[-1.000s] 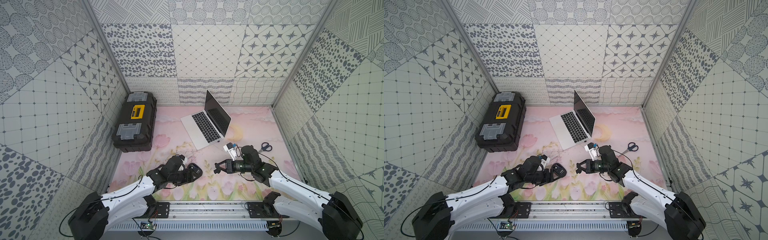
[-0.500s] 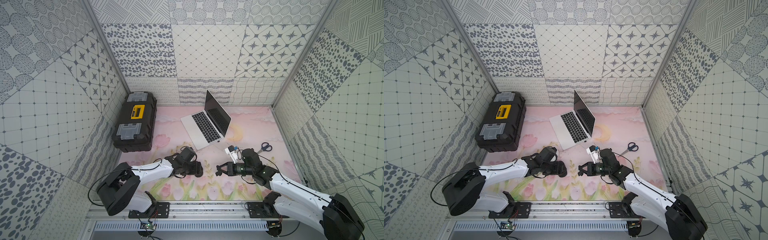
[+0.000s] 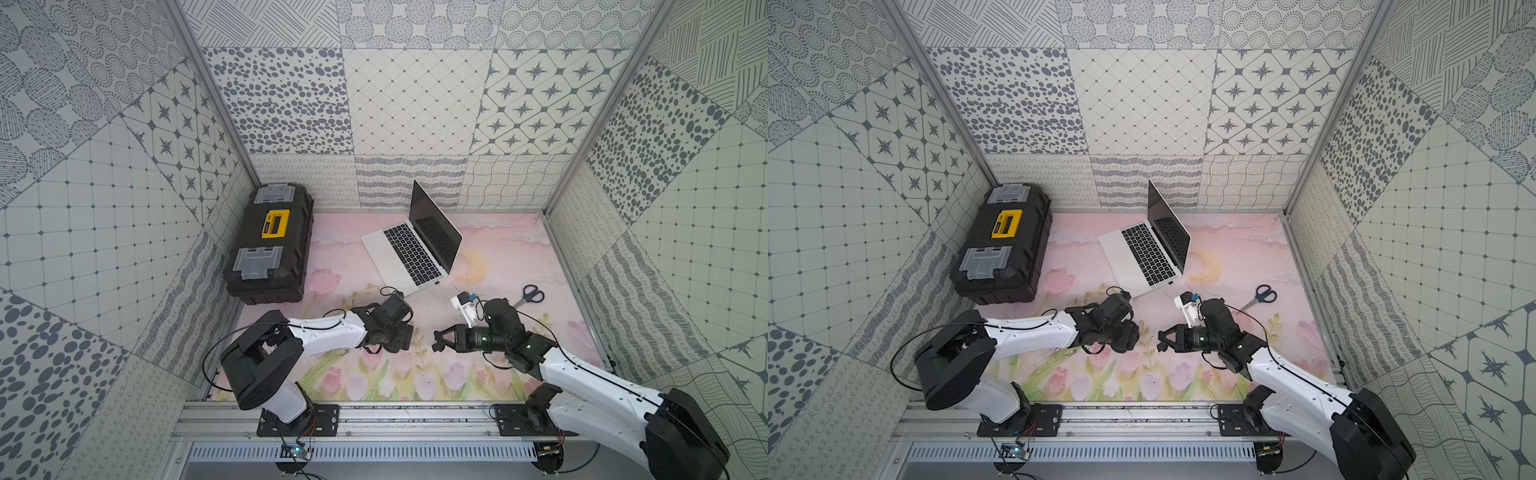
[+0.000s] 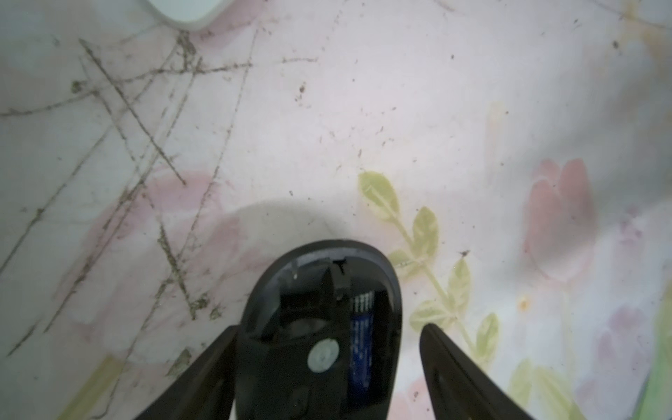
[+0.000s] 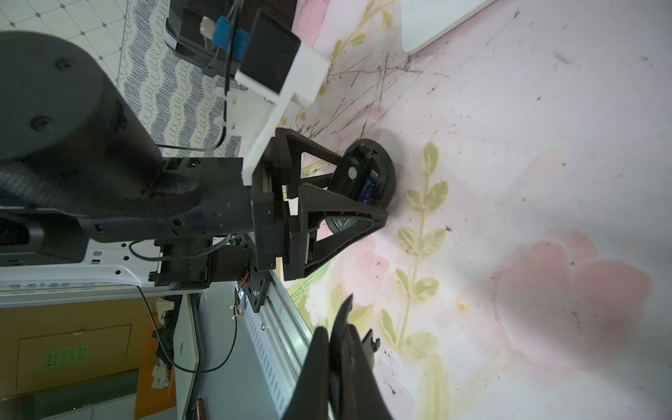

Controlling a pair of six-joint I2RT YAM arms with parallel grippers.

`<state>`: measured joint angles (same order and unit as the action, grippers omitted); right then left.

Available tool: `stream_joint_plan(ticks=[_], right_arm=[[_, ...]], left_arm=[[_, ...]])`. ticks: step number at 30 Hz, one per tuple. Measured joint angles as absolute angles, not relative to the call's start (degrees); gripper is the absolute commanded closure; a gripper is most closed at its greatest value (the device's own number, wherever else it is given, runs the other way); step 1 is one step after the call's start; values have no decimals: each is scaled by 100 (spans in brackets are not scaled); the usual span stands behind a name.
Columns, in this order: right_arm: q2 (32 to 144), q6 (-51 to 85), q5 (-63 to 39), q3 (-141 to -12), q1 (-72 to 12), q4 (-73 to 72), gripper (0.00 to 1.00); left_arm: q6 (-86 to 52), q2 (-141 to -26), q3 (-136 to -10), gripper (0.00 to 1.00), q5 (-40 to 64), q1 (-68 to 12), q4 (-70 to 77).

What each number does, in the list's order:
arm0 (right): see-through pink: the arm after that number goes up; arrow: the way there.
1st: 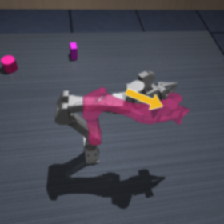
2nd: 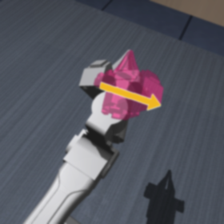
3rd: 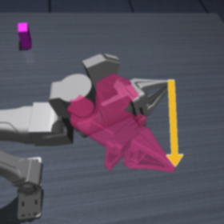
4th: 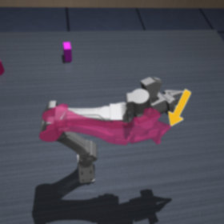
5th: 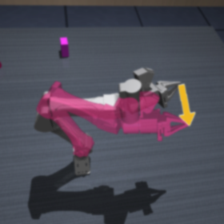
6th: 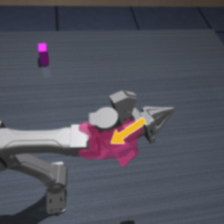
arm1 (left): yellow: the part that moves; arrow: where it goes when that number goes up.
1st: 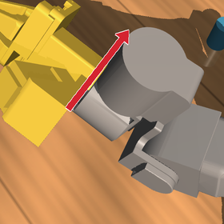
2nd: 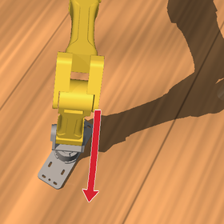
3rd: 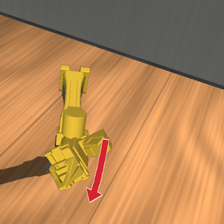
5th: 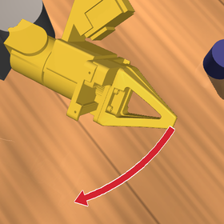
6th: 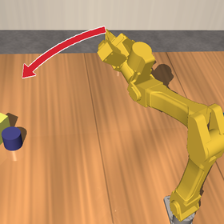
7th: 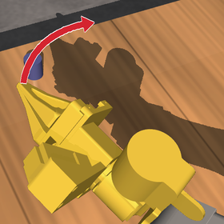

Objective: Insert the wireless mouse receiver into the laptop
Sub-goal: Pick up the mouse from the center of the board.

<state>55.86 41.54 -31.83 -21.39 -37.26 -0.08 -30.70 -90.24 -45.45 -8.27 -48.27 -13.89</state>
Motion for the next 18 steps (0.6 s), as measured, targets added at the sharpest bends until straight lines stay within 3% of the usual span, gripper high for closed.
stream_joint_plan(ticks=[11, 18], right_arm=[[5586, 4156, -3138, -2053, -3726, -89, 100], [5586, 4152, -3162, -2053, -3682, -95, 100]], left_arm=[[-2947, -9087, -4536, 29, -1745, -5210, -1872], [-2980, -9035, -4351, 57, -1914, -5380, -1634]])
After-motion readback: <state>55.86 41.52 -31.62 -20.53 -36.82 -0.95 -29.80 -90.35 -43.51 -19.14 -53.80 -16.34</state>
